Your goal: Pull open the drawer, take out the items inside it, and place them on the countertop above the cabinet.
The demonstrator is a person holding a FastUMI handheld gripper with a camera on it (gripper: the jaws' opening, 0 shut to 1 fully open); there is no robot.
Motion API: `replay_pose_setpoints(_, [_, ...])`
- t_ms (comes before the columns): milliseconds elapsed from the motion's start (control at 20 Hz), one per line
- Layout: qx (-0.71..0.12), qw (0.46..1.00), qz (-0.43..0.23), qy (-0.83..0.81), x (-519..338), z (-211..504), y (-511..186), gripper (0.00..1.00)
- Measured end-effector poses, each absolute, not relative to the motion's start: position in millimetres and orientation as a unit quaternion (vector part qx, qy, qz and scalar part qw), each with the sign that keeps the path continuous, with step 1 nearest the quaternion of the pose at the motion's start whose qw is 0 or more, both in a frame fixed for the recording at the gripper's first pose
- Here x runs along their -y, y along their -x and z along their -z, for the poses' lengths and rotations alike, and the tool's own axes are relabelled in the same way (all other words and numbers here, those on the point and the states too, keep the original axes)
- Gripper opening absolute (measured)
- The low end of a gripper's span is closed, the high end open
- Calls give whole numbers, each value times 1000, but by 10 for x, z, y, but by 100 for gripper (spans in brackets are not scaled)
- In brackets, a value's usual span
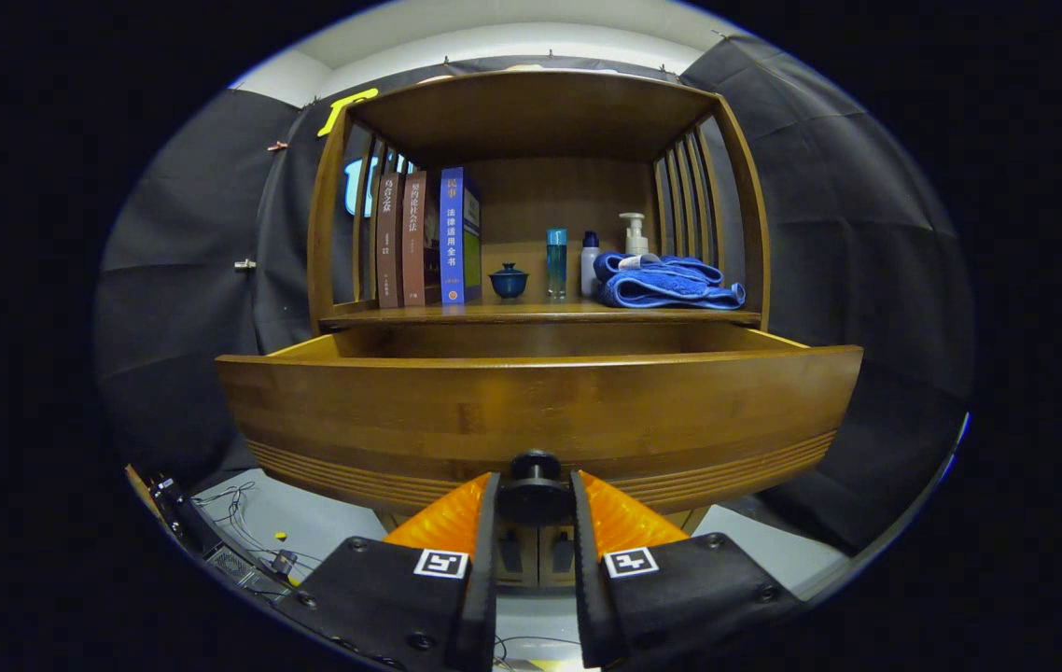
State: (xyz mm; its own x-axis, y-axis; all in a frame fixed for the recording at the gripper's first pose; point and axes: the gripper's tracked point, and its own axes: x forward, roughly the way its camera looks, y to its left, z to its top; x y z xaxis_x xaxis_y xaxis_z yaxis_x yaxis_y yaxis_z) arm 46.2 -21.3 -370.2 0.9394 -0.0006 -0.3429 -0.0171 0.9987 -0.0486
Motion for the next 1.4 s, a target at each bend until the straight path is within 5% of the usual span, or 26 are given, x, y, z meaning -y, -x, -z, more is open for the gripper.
replay_pose_setpoints(400, [-176, 984, -1, 38, 221, 3729, -359, 41])
replay_pose_setpoints(650, [-125, 990, 1, 67, 276, 3396, -351, 100])
replay_pose_setpoints(1050, [-36, 999, -20, 34, 285, 2212, -530, 98])
replay_pose_setpoints(1400, [-134, 991, -24, 5, 430, 1990, -1093, 98])
